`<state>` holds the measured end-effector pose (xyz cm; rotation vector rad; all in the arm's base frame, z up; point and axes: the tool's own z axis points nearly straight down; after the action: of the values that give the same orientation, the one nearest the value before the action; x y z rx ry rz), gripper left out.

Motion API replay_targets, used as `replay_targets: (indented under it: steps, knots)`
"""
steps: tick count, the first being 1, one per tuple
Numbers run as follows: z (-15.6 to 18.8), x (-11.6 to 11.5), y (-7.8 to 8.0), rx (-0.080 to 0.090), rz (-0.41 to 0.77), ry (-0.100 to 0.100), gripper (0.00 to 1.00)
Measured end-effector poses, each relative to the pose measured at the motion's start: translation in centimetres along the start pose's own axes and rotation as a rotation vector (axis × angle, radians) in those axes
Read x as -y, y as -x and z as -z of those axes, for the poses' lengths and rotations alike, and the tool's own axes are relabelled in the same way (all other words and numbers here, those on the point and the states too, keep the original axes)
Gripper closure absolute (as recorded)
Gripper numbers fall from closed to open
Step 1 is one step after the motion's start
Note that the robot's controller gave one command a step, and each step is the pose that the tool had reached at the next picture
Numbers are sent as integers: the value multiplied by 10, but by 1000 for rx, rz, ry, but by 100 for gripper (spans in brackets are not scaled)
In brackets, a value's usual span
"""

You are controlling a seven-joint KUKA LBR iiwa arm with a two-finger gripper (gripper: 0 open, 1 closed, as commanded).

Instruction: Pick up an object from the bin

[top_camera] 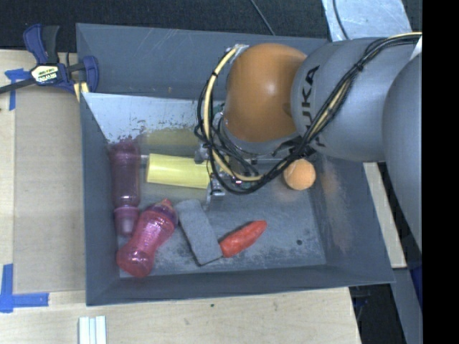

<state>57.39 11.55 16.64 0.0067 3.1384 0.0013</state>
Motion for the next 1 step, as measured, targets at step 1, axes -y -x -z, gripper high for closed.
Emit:
replay_targets:
  steps: [1]
  knots:
    - [0,0,0,0,0,0,0]
